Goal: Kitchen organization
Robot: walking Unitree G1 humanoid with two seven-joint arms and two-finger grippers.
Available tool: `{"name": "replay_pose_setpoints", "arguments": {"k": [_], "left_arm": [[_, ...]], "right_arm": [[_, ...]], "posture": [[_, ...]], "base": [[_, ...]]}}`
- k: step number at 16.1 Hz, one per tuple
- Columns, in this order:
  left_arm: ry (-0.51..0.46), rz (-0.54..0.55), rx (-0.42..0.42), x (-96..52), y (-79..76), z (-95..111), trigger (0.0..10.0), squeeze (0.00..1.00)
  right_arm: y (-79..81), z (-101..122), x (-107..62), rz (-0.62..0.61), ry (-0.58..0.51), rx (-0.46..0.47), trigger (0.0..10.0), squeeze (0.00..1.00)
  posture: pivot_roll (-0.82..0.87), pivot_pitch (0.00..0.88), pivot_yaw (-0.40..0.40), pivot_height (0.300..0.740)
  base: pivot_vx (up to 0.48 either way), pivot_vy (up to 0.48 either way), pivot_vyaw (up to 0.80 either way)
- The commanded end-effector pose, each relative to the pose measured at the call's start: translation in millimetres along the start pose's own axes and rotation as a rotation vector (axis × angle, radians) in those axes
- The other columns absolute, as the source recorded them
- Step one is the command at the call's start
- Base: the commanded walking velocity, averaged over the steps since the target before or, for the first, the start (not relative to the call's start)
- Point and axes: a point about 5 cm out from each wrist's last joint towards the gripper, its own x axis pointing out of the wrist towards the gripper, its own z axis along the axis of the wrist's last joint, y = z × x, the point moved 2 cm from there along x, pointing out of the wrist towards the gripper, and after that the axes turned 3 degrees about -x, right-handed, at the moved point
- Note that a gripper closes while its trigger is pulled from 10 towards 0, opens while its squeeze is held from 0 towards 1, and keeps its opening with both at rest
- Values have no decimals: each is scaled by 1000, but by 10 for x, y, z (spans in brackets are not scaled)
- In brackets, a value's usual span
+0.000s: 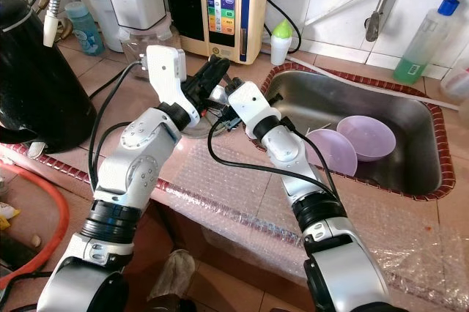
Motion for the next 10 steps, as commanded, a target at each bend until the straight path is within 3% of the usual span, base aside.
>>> {"name": "replay_pose_setpoints", "arguments": {"k": [1, 4, 5, 7, 8, 10], "left_arm": [[-16, -6, 23, 24, 4, 65, 196, 0], [-11, -10, 22, 20, -13, 48, 510, 0], [-8, -12, 24, 20, -15, 44, 2353, 0], [8, -17, 42, 23, -18, 21, 10000, 0], [10, -30, 37, 20, -29, 15, 10000, 1000], [32, -47, 40, -15, -44, -20, 10000, 1000]], "right_arm": [[-51, -12, -13, -15, 8, 9, 0, 0], [-49, -21, -23, -16, 9, 11, 0, 0], [-52, -24, -26, -17, 10, 11, 0, 0], [-66, -33, -33, -22, 13, 10, 0, 0], [-72, -38, -35, -24, 15, 9, 0, 0], [-135, -67, -43, -42, 27, -12, 0, 0]], "posture": [[-38, 0, 76, 740], [-38, 0, 79, 740], [-38, 0, 79, 740], [-39, 0, 81, 740], [-38, 0, 82, 740], [-38, 0, 82, 740]], "base": [[0, 0, 0], [0, 0, 0], [0, 0, 0], [0, 0, 0], [0, 0, 0], [0, 0, 0]]}}
